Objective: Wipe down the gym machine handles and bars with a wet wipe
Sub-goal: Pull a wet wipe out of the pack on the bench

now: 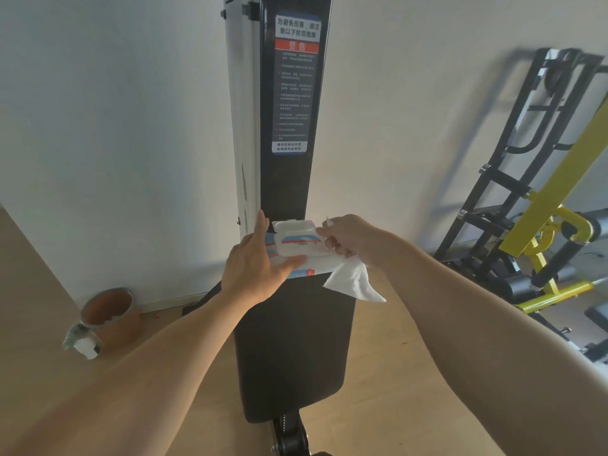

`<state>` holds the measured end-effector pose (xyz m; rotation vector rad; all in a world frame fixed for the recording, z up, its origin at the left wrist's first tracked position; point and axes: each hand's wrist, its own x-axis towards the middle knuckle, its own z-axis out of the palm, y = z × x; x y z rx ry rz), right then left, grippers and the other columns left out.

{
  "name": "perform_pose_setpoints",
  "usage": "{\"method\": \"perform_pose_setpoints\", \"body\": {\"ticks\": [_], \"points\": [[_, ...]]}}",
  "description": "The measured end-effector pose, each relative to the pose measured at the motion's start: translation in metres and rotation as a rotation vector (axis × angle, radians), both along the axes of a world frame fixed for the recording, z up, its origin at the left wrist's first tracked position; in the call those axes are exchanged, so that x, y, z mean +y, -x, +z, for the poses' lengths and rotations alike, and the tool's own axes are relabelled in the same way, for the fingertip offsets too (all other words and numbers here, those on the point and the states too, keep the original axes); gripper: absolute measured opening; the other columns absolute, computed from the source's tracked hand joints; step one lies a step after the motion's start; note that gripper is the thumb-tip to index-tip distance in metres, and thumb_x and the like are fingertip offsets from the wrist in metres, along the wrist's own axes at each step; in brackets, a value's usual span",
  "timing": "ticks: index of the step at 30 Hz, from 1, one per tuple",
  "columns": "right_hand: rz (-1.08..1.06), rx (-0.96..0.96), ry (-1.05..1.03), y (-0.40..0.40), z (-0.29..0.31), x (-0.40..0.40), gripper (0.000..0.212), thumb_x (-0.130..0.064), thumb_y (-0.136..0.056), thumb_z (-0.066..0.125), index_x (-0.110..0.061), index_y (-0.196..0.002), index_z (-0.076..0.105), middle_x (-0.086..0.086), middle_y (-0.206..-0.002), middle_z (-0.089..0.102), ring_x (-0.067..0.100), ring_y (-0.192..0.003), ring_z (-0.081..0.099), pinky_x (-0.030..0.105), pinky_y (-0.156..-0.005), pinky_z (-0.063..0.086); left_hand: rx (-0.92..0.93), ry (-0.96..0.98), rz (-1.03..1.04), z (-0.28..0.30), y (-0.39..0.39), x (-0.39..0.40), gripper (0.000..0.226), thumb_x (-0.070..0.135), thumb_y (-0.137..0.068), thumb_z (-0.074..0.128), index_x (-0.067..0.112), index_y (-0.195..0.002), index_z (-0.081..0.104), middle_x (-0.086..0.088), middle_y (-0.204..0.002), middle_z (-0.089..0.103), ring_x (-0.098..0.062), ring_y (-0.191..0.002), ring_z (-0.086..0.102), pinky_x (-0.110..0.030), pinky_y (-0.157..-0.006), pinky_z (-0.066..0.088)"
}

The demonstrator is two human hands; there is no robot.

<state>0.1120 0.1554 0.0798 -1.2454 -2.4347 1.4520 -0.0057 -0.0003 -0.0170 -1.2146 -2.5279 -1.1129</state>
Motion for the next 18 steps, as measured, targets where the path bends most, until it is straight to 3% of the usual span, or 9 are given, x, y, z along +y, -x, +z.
{"method": "perform_pose_setpoints", "body": {"ticks": [5, 8, 9, 11, 13, 15, 18], "points": [[0.021, -0.100, -0.042, 0.008, 0.000, 0.000, 0.041, -0.049, -0.097, 0.057, -0.012, -0.079, 0.062, -0.001, -0.047, 0.046, 0.014, -0.044, 0.031, 0.024, -0.049, 0.030, 0.007, 0.017, -0.003, 0.003, -0.002, -0.002, 0.121, 0.103, -0.056, 0.025, 0.039, -0.154, -0.004, 0.011, -0.140, 0.056, -0.019, -0.122, 0.060, -0.045, -0.095, 0.053], [0.019, 0.115, 0.192, 0.001, -0.002, 0.008, 0.040, -0.051, -0.099, 0.052, -0.018, -0.109, 0.071, -0.003, -0.044, 0.048, 0.011, -0.037, 0.028, 0.021, -0.036, 0.027, -0.014, 0.016, -0.014, 0.004, -0.003, -0.004, 0.117, 0.102, -0.056, 0.027, 0.044, -0.150, -0.013, 0.011, -0.143, 0.055, -0.021, -0.123, 0.060, -0.046, -0.097, 0.052], [0.016, 0.184, 0.278, -0.004, -0.002, 0.011, 0.044, -0.056, -0.099, 0.048, -0.022, -0.112, 0.073, -0.002, -0.046, 0.048, 0.010, -0.037, 0.028, 0.020, -0.035, 0.025, -0.019, 0.015, -0.018, 0.004, -0.003, -0.004, 0.115, 0.102, -0.057, 0.027, 0.046, -0.147, -0.018, 0.011, -0.146, 0.053, -0.022, -0.125, 0.058, -0.046, -0.100, 0.050], [0.052, 0.171, 0.299, -0.012, -0.002, 0.015, 0.056, -0.067, -0.096, 0.040, -0.026, -0.099, 0.078, -0.002, -0.049, 0.048, 0.011, -0.040, 0.028, 0.019, -0.035, 0.025, -0.021, 0.033, -0.011, 0.004, -0.004, -0.003, 0.116, 0.101, -0.059, 0.027, 0.044, -0.147, -0.022, 0.013, -0.151, 0.047, -0.023, -0.129, 0.055, -0.046, -0.105, 0.046], [0.114, 0.048, 0.157, -0.016, -0.001, 0.010, 0.050, -0.063, -0.094, 0.049, -0.023, -0.095, 0.079, -0.005, -0.047, 0.047, 0.011, -0.040, 0.029, 0.019, -0.035, 0.025, 0.013, 0.053, -0.001, 0.002, -0.003, -0.003, 0.118, 0.100, -0.060, 0.025, 0.038, -0.154, -0.009, 0.015, -0.145, 0.053, -0.021, -0.126, 0.057, -0.046, -0.106, 0.044], [0.140, -0.006, -0.073, -0.015, -0.002, 0.005, 0.028, -0.046, -0.089, 0.069, -0.020, -0.097, 0.077, -0.007, -0.049, 0.048, 0.011, -0.042, 0.033, 0.017, -0.035, 0.027, 0.079, 0.057, -0.009, 0.002, -0.003, -0.003, 0.112, 0.100, -0.061, 0.024, 0.038, -0.154, 0.018, 0.014, -0.137, 0.059, -0.019, -0.122, 0.059, -0.045, -0.106, 0.044], [0.105, 0.069, -0.273, -0.013, -0.007, 0.000, 0.018, -0.037, -0.081, 0.082, -0.024, -0.092, 0.074, -0.004, -0.086, 0.062, 0.014, -0.062, 0.049, 0.017, -0.043, 0.035, 0.168, 0.066, -0.024, 0.002, -0.003, -0.005, 0.100, 0.100, -0.063, 0.030, 0.040, -0.141, 0.044, 0.013, -0.135, 0.060, -0.016, -0.120, 0.058, -0.042, -0.106, 0.041]]}}
